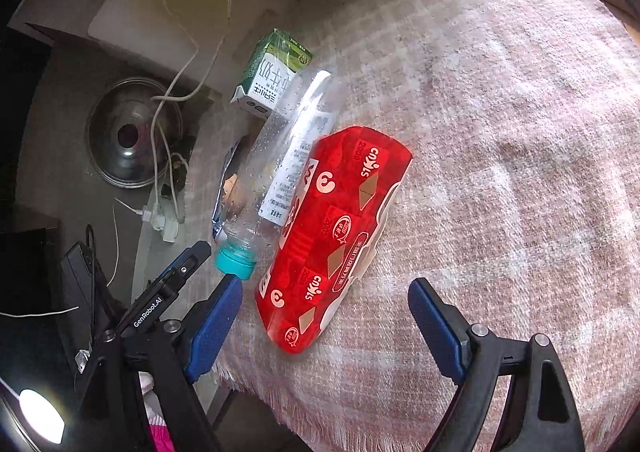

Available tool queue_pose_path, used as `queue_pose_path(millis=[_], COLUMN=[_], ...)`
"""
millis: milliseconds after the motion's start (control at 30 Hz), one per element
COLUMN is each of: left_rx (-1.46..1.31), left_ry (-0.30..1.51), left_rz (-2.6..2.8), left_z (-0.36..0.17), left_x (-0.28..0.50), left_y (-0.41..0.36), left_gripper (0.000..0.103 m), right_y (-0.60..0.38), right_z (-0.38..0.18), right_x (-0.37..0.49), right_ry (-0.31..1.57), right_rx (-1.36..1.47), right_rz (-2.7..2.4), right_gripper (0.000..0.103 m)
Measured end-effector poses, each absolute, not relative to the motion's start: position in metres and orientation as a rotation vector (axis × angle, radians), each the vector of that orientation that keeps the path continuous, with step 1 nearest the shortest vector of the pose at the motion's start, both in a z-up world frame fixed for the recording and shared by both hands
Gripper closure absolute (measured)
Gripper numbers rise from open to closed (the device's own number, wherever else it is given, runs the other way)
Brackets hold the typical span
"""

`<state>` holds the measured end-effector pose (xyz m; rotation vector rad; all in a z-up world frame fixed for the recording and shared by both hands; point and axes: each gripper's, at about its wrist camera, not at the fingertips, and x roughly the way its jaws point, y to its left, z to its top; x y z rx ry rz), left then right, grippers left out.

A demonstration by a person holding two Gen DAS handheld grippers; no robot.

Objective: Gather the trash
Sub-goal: 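Grasp the blue toothpaste tube with the left tool while the right tool grasps the red tissue pack, then carry the toothpaste tube and red tissue pack down over the blue wastebasket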

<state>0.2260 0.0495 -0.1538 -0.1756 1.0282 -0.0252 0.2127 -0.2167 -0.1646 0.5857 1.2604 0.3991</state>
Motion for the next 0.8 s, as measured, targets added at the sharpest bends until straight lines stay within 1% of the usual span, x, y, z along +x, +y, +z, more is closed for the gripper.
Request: queue_pose_path(millis=[33, 167, 233, 300, 367, 467, 500, 533, 567, 600, 633, 733, 800], left_rx=[-0.172, -0.164, -0.163, -0.173, -0.205, -0.233, -0.234, -0.229, -0.224, -0.223, -0.225, -0.256, -0.275], left_ry=[1.038, 1.069, 1.085, 1.104, 1.115, 1.104, 1.099, 1.092, 1.084, 1.077, 1.071, 1.060, 1.050], left_rz=[-0.018, -0.002, 0.001, 0.000, -0.004, -0.001, -0.003, -0.006, -0.009, -0.011, -0.011, -0.016, -0.017], left_z=[-0.156, -0.166, -0.171, -0.176, -0.181, -0.183, -0.182, -0.180, -0.178, -0.176, -0.174, -0.169, -0.167], left_x=[0.231, 0.248, 0.254, 0.258, 0.261, 0.263, 0.262, 0.263, 0.262, 0.262, 0.262, 0.262, 0.261], left_y=[0.049, 0.049, 0.050, 0.052, 0.056, 0.060, 0.060, 0.060, 0.060, 0.060, 0.062, 0.070, 0.076], left_gripper=[0.047, 0.048, 0.056, 0.059, 0.065, 0.067, 0.070, 0.074, 0.076, 0.081, 0.086, 0.091, 0.092], right_y=[-0.216, -0.212, -0.210, -0.209, -0.205, -0.198, -0.196, -0.195, -0.193, -0.192, -0.190, -0.188, -0.190], right_z=[-0.166, -0.171, -0.175, -0.180, -0.185, -0.189, -0.188, -0.188, -0.188, -0.189, -0.191, -0.192, -0.191], right_x=[0.215, 0.226, 0.229, 0.233, 0.236, 0.239, 0.241, 0.242, 0.243, 0.245, 0.246, 0.248, 0.246], right_ry=[1.263, 1.271, 1.280, 1.295, 1.309, 1.311, 1.308, 1.310, 1.314, 1.322, 1.335, 1.333, 1.326], right_rx=[0.595, 0.609, 0.619, 0.638, 0.646, 0.635, 0.633, 0.635, 0.639, 0.642, 0.641, 0.643, 0.646], right_rz=[0.401, 0.396, 0.396, 0.405, 0.413, 0.412, 0.412, 0.413, 0.415, 0.420, 0.424, 0.427, 0.428], right_gripper=[0.017, 0.017, 0.019, 0.021, 0.021, 0.022, 0.022, 0.023, 0.027, 0.039, 0.044, 0.048, 0.049])
